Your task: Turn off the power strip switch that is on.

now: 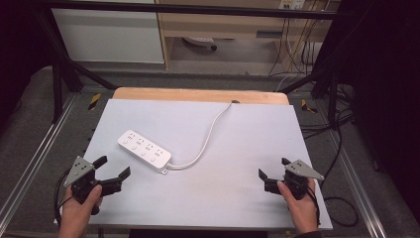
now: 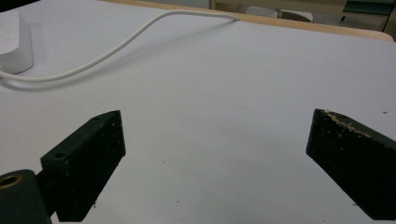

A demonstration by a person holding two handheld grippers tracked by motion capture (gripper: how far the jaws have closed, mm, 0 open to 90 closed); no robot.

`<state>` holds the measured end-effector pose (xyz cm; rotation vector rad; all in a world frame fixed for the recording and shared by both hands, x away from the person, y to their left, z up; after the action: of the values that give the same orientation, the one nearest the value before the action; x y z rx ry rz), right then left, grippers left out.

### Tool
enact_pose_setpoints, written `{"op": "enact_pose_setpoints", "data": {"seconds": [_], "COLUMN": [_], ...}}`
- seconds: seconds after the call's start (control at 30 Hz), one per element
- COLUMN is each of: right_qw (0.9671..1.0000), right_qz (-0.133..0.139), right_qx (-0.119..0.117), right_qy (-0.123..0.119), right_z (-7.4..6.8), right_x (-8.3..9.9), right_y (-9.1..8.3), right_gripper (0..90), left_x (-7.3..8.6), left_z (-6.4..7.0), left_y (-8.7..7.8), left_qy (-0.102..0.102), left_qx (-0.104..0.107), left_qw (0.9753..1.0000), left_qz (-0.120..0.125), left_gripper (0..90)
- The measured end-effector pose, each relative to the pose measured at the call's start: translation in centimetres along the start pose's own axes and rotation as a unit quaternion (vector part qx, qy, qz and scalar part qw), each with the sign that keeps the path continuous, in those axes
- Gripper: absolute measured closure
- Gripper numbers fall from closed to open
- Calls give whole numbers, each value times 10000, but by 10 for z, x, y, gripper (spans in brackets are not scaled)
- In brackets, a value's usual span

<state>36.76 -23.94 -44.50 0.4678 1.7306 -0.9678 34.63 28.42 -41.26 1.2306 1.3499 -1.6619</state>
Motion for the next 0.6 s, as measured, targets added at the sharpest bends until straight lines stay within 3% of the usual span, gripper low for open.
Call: {"op": "enact_pose_setpoints", "data": {"seconds": [0.33,0.5,0.6], "right_qw": [9997,9995,9993], "right_qz": [-153,-142,-185], "right_qx": [-137,-216,-254], "right_qy": [-155,-153,-184], "right_z": [-4,-8,-8], "right_x": [1,1,2], "right_y": [6,5,6], "right_gripper": [49,49,49], "left_x": [-9,-19,-25], "left_z": [8,5,3], "left_y": [-3,-2,-1], "left_qy": [-4,-103,-29], "left_qx": [86,-17,-50], "left_qw": [9999,9999,10000], "left_qz": [83,95,3], "left_gripper": [52,56,103]}}
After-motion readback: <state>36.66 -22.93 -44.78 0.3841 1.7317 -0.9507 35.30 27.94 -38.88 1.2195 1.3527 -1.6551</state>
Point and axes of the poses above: each handheld gripper's, and its own axes: y roughly forward along the jaws, x roughly out of its underside, z roughly to its right, the point moved 4 cm from there along y, roughly forward along the jaws, and after that the axes turned 13 degrees about -x, right-handed, at the moved point
